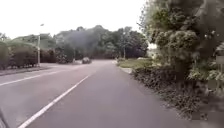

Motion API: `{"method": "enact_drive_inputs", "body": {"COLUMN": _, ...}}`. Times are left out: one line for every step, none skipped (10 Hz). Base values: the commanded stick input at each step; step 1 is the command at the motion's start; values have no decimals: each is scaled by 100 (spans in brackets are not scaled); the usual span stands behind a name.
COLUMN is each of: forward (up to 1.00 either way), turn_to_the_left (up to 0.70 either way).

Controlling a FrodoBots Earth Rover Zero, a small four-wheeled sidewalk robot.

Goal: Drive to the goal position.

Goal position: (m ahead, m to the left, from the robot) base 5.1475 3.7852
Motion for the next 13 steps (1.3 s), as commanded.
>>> {"method": "enact_drive_inputs", "body": {"forward": 100, "turn_to_the_left": 0}}
{"method": "enact_drive_inputs", "body": {"forward": 100, "turn_to_the_left": 0}}
{"method": "enact_drive_inputs", "body": {"forward": 100, "turn_to_the_left": 0}}
{"method": "enact_drive_inputs", "body": {"forward": 100, "turn_to_the_left": 0}}
{"method": "enact_drive_inputs", "body": {"forward": 100, "turn_to_the_left": 0}}
{"method": "enact_drive_inputs", "body": {"forward": 100, "turn_to_the_left": 0}}
{"method": "enact_drive_inputs", "body": {"forward": 100, "turn_to_the_left": 0}}
{"method": "enact_drive_inputs", "body": {"forward": 100, "turn_to_the_left": 0}}
{"method": "enact_drive_inputs", "body": {"forward": 100, "turn_to_the_left": 0}}
{"method": "enact_drive_inputs", "body": {"forward": 100, "turn_to_the_left": 0}}
{"method": "enact_drive_inputs", "body": {"forward": 100, "turn_to_the_left": 0}}
{"method": "enact_drive_inputs", "body": {"forward": 100, "turn_to_the_left": 0}}
{"method": "enact_drive_inputs", "body": {"forward": 100, "turn_to_the_left": 0}}
